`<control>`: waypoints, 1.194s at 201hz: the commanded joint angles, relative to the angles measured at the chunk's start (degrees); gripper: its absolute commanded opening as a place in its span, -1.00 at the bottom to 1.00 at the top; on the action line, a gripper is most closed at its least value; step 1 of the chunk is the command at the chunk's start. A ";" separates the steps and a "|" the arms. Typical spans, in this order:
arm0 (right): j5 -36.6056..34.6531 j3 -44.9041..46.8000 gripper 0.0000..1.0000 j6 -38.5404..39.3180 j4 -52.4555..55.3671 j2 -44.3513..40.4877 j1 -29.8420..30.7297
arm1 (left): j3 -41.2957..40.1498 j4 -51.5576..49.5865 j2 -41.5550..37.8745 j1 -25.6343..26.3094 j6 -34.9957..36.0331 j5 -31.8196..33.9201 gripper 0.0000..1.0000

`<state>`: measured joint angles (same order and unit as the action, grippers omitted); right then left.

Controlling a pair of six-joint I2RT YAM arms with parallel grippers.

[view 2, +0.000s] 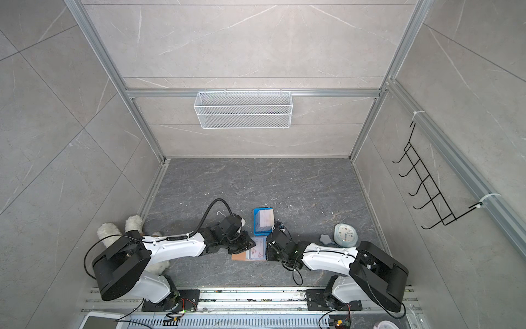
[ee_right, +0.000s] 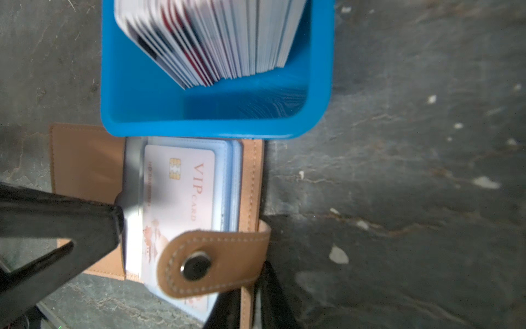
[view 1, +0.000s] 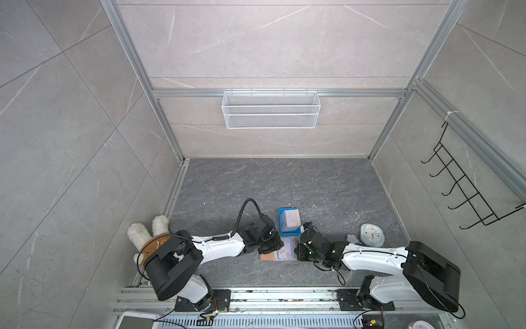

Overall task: Insert credit cards into a card holder
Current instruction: Insert the credit card into the card slot.

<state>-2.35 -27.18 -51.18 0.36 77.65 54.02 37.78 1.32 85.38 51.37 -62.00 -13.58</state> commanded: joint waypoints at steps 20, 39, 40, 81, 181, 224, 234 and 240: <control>-0.35 -0.80 -0.64 1.74 2.94 -1.55 0.01 | -0.78 -0.43 -2.40 -0.79 0.55 0.22 -0.56; 0.63 0.16 -0.60 1.31 2.94 -3.68 0.03 | -0.73 -0.53 -2.24 -0.84 1.23 0.17 -0.58; 0.65 0.22 -0.60 1.24 2.96 -3.84 0.03 | -0.76 -0.53 -2.24 -0.79 1.29 0.16 -0.58; 1.81 2.26 -0.56 0.38 3.92 -8.78 0.22 | -1.80 -0.08 -3.97 -0.84 5.42 1.98 -0.61; -2.74 2.14 -0.57 -2.78 6.53 -16.87 2.93 | -2.28 0.53 -3.65 -0.79 8.77 0.43 -0.67; -2.79 0.83 -0.57 -2.83 5.01 -14.56 2.93 | -1.62 -0.25 -3.03 -0.75 10.11 1.89 -0.71; -2.70 1.10 -0.57 -3.03 3.97 -14.01 2.93 | -1.33 -0.64 -2.79 -0.73 10.41 2.07 -0.70; -2.46 1.33 -0.57 -3.14 3.13 -13.61 2.89 | -1.07 -0.91 -2.55 -0.75 10.54 2.17 -0.71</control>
<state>-3.84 -25.06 -53.17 5.50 62.54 56.66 35.00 1.72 82.76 50.74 -54.06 -12.14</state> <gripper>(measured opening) 0.215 0.148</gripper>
